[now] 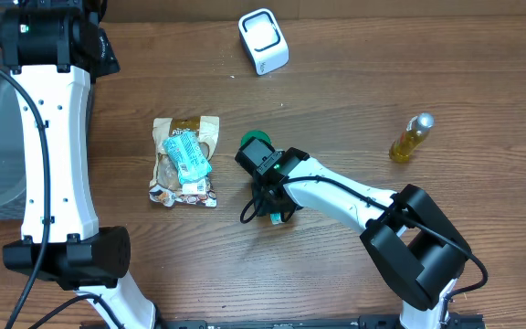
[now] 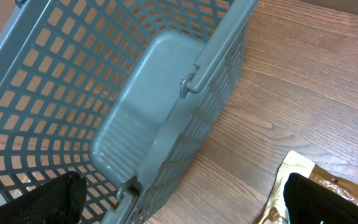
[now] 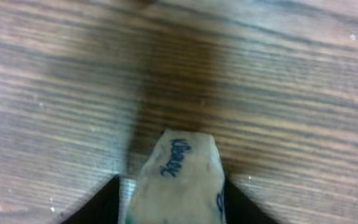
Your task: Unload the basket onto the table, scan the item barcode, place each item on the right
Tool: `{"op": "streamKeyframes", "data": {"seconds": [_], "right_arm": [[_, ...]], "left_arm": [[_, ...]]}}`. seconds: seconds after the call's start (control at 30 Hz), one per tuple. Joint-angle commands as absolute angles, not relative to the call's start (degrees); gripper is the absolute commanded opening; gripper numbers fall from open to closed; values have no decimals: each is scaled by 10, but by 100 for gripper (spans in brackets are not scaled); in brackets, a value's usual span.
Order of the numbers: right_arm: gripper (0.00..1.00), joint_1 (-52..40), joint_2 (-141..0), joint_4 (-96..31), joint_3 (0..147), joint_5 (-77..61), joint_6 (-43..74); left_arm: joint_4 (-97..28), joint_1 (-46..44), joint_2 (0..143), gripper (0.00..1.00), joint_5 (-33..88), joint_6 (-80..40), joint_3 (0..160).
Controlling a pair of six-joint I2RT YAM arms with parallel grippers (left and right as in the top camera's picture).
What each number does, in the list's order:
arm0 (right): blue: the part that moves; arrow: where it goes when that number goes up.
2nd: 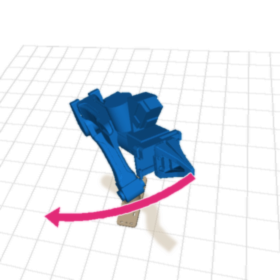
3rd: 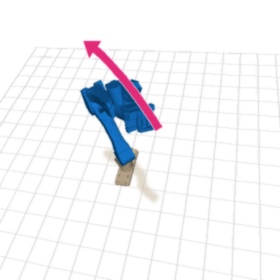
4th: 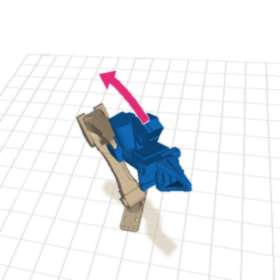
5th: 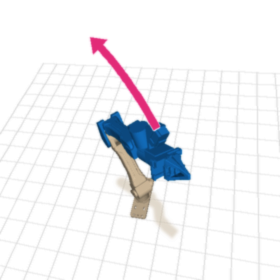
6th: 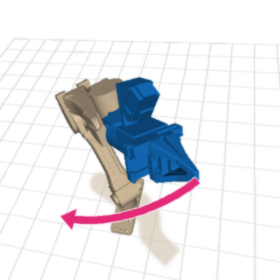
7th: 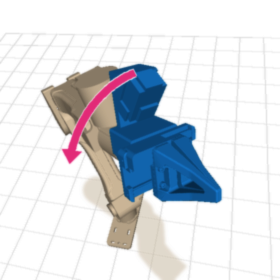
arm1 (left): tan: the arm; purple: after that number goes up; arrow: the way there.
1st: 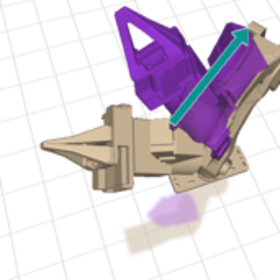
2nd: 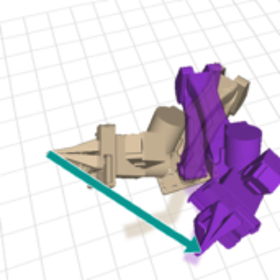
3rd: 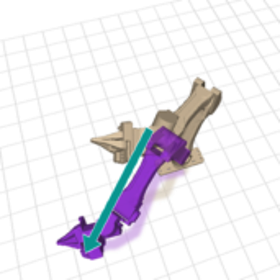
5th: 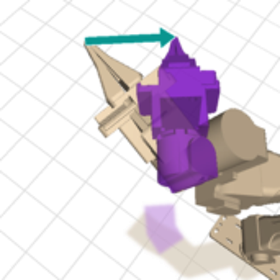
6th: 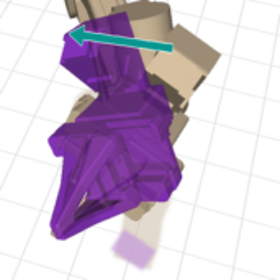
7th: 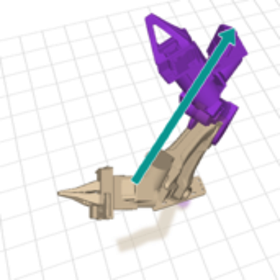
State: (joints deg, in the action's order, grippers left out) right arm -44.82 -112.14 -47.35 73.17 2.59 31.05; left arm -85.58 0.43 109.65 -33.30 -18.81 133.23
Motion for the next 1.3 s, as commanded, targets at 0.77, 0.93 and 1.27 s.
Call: {"op": "streamKeyframes", "data": {"seconds": [0.77,0.93,1.27], "right_arm": [[100,-401,-1092,-632,1006,53,246],[100,-402,-1099,-609,1004,8,247],[100,-401,-1148,-576,1004,53,353]], "left_arm": [[-855,4,1093,99,-344,-178,1343],[-855,4,1093,99,-344,-178,1343],[-855,4,1093,100,-344,-178,1343]]}}
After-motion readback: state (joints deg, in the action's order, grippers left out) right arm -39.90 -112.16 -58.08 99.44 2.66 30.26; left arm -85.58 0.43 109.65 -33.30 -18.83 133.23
